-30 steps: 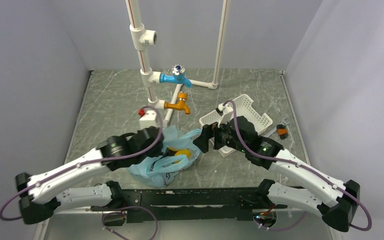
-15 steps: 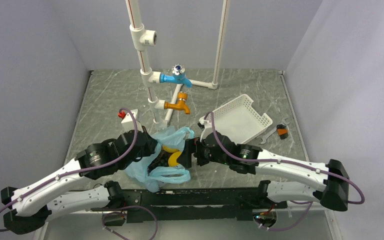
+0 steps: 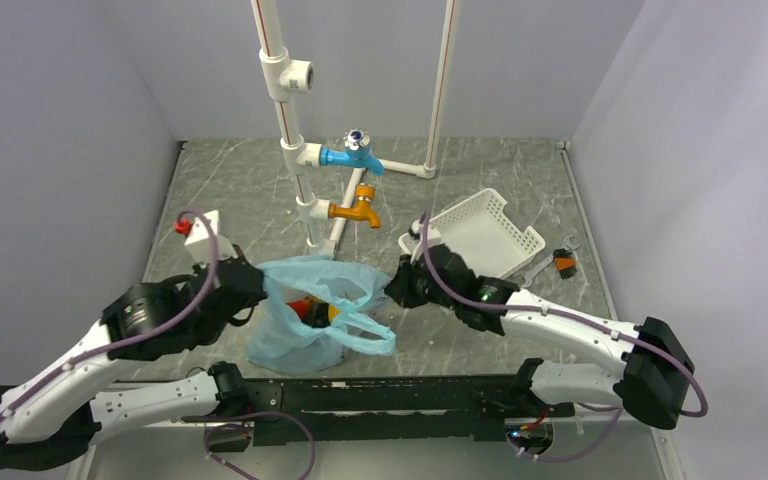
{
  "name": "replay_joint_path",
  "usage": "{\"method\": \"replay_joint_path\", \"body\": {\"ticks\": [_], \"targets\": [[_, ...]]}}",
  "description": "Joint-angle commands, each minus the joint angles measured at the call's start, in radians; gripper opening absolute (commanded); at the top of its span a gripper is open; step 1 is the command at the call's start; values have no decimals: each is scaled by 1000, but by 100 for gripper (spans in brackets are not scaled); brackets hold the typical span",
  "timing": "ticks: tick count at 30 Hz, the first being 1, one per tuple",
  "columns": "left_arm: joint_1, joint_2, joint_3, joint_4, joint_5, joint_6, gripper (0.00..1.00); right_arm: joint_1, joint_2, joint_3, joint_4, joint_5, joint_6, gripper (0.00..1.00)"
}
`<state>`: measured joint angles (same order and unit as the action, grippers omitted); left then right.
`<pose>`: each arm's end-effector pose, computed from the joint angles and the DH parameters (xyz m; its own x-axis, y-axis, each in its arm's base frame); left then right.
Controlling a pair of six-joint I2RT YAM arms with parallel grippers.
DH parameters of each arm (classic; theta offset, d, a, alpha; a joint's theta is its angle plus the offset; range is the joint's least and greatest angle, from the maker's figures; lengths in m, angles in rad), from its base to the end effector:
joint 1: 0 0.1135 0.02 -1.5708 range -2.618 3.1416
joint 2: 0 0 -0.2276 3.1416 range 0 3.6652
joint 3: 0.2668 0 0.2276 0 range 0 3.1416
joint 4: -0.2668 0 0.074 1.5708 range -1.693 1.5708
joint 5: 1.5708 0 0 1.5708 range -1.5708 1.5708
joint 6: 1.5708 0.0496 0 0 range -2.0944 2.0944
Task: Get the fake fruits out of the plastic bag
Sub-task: Adjust the plastic bag at the center of the board.
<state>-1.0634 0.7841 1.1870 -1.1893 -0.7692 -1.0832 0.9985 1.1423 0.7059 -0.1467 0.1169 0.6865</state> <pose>0.0859 -0.0835 0.3379 -0.5050 -0.3980 -0.7659 -0.1215 0.9113 -0.3934 0.1417 0.2093 0.2142 -0.7264 0.0348 -0.6864 -0.4160 0.7727 0.4794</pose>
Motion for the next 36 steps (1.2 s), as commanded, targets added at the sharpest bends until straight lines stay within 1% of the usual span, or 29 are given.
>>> {"method": "replay_joint_path", "body": {"ticks": [1,3,5,8,9,11,13,14,16,21,23,25,27,29,30,33,36], "targets": [[6,-58,65,-213,-115,-67,0,-129,13,48,89,-203,-234,8],[6,-77,65,-221,-102,-67,0,-131,45,109,50,-207,-294,4],[6,-103,40,-195,-76,-68,0,-132,70,149,32,-203,-325,6],[7,-155,-56,-59,2,-21,0,-132,81,190,-9,-174,-321,22],[7,-178,-104,-14,37,-9,0,-132,76,198,-26,-174,-319,31],[7,-204,-162,77,82,18,0,-127,43,204,-51,-221,-321,53],[6,-213,-200,158,114,27,0,-108,-7,199,-74,-246,-323,70],[6,-210,-210,181,128,41,0,-96,-34,198,-90,-247,-330,78],[7,-191,-206,195,139,55,0,-78,-90,201,-139,-245,-345,89],[6,-106,-160,137,134,50,0,-74,-207,221,-237,-304,-393,97],[6,-83,-154,132,139,42,0,-60,-235,232,-238,-358,-393,99],[6,-71,-161,148,149,40,0,7,-254,231,-193,-378,-378,99],[7,-71,-177,184,158,52,0,109,-260,228,-136,-334,-369,99],[7,-66,-178,200,159,55,0,193,-245,249,-131,-251,-374,99],[7,-62,-174,198,160,55,0,216,-240,261,-130,-223,-375,99],[6,-50,-159,165,154,27,0,248,-259,251,-84,-196,-381,99],[6,-52,-171,173,160,11,0,251,-244,243,-36,-249,-394,99]]}}
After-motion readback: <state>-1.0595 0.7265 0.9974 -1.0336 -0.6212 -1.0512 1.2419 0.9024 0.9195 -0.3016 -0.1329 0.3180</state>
